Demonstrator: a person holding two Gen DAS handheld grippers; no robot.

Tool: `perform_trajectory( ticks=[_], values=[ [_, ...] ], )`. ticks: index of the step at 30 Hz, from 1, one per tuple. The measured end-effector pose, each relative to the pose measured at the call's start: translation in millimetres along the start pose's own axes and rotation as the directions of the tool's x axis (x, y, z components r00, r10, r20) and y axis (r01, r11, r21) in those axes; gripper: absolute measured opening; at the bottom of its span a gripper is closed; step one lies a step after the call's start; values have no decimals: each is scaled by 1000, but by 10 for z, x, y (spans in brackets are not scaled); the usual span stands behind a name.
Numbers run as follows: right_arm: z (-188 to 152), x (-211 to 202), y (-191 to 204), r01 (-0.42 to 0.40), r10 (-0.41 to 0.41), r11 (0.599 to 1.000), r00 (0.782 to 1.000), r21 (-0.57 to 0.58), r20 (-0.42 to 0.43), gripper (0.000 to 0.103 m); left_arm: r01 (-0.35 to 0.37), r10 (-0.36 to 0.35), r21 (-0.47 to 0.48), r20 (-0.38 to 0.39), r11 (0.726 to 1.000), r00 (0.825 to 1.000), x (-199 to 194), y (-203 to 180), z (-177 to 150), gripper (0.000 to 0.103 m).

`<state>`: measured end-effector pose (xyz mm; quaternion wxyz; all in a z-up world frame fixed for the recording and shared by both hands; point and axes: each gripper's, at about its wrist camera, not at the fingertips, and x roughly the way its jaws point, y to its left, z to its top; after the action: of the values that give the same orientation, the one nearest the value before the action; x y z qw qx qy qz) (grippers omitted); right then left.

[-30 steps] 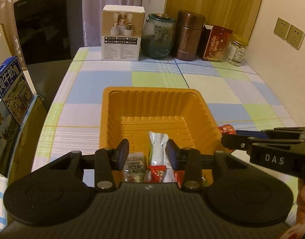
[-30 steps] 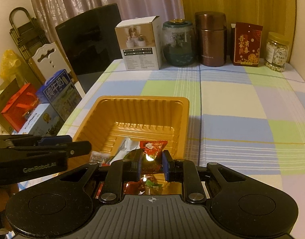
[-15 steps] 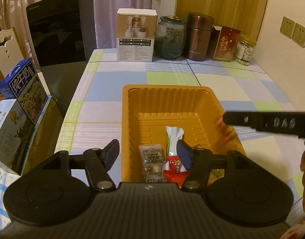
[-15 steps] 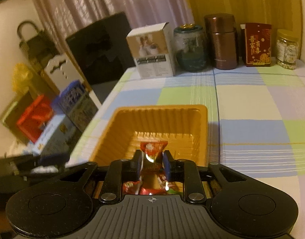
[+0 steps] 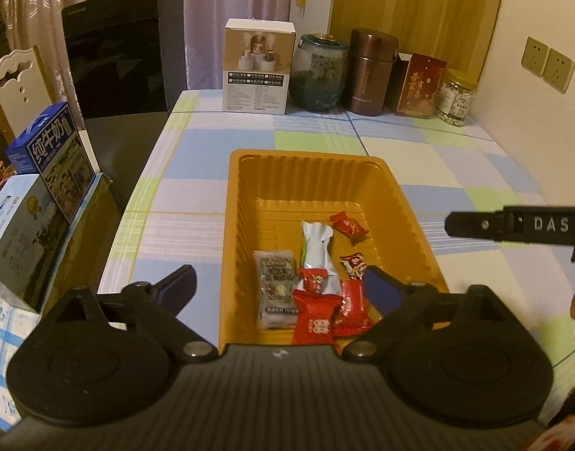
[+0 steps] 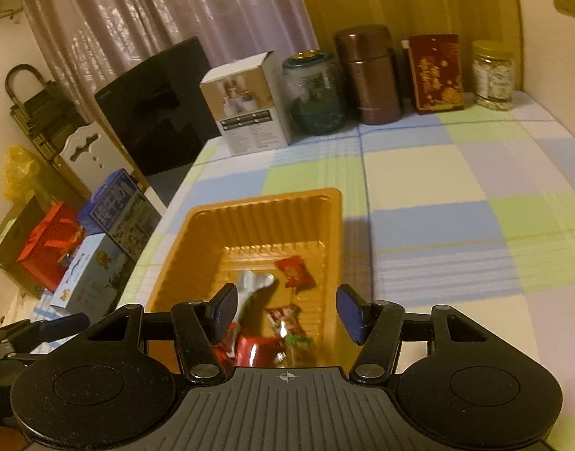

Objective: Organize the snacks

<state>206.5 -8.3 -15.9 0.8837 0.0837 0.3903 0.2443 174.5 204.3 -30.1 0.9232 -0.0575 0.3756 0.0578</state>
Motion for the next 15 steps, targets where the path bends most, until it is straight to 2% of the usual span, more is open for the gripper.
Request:
perform_trajectory(
  ticks=[5, 11, 15],
  values=[
    [-108, -220, 11, 18, -18, 1000, 1000, -4, 0, 67, 7, -7, -2, 6, 1000, 1000, -188, -83, -43, 103],
    [-266, -556, 68, 13, -13, 1000, 1000, -25, 0, 70, -4, 4, -24, 24, 1000, 1000, -477, -139, -153, 103],
    [-399, -769, 129, 43, -42, 998, 999, -45, 11, 73, -15, 16, -28, 30, 999, 999, -667, -182, -260, 103]
  ],
)
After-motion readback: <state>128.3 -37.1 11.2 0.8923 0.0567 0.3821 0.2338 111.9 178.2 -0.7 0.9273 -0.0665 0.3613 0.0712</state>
